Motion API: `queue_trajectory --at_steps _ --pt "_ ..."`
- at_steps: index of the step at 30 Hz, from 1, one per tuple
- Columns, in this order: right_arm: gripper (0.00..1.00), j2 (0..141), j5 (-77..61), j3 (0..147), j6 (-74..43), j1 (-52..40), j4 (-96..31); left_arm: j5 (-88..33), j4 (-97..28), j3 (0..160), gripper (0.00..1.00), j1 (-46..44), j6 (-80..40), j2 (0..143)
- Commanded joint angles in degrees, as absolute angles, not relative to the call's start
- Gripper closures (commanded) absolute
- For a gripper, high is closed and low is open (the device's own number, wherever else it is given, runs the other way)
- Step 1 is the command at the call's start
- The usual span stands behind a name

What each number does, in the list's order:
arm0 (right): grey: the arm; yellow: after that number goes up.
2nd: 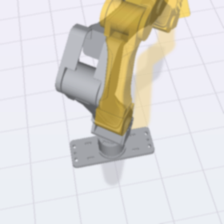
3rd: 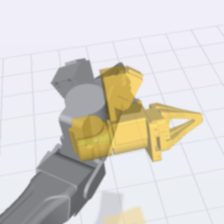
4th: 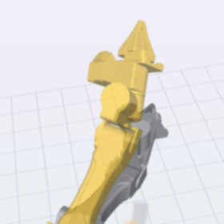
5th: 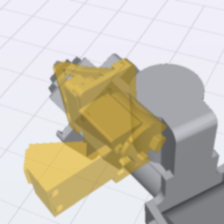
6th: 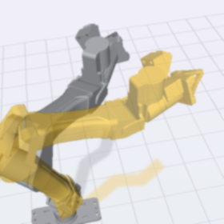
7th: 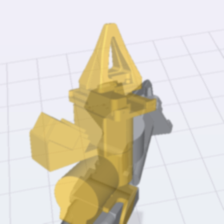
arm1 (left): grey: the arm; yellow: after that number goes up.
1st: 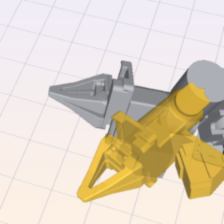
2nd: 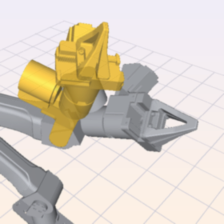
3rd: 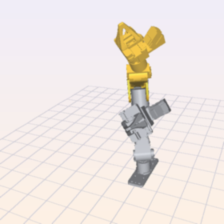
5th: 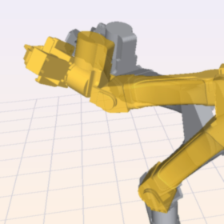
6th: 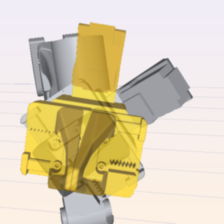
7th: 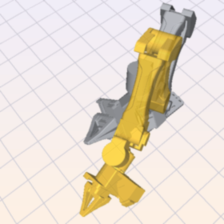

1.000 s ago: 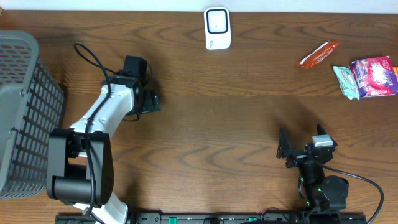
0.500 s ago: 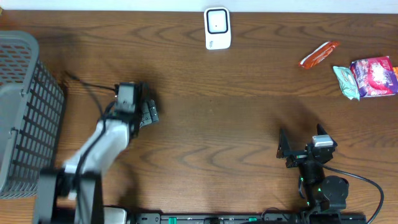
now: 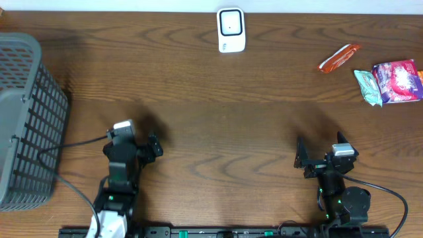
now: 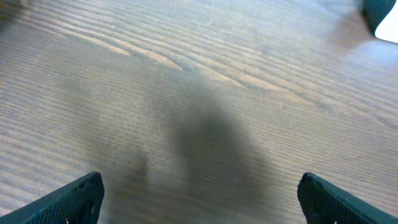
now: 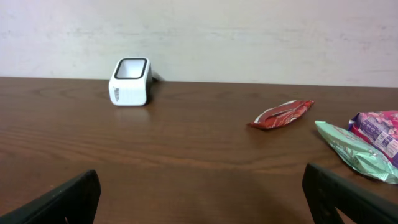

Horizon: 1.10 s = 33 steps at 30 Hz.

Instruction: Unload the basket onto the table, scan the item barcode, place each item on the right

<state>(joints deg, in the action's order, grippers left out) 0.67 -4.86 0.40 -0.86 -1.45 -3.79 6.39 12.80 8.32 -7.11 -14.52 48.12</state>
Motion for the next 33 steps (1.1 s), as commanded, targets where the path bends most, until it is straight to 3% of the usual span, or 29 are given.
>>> queue_trajectory --at_steps 1,11,24,33 --pt "0.01 0.3 -4.4 0.3 -1.7 -1.2 -4.1 6.9 15.4 4.6 0.01 -6.8 -13.2 43.6" --pt "0.01 0.3 -4.4 0.3 -1.7 -1.2 -4.1 6.4 17.1 0.3 0.01 -6.8 -9.8 33.3" --pt "0.01 0.3 -4.4 0.3 -1.7 -1.2 -4.1 3.0 -3.4 0.2 0.01 -4.6 -2.1 10.6" --pt "0.01 0.3 -4.4 0.3 -1.7 -1.2 -4.1 0.6 -4.2 0.2 0.01 -2.8 1.1 3.9"
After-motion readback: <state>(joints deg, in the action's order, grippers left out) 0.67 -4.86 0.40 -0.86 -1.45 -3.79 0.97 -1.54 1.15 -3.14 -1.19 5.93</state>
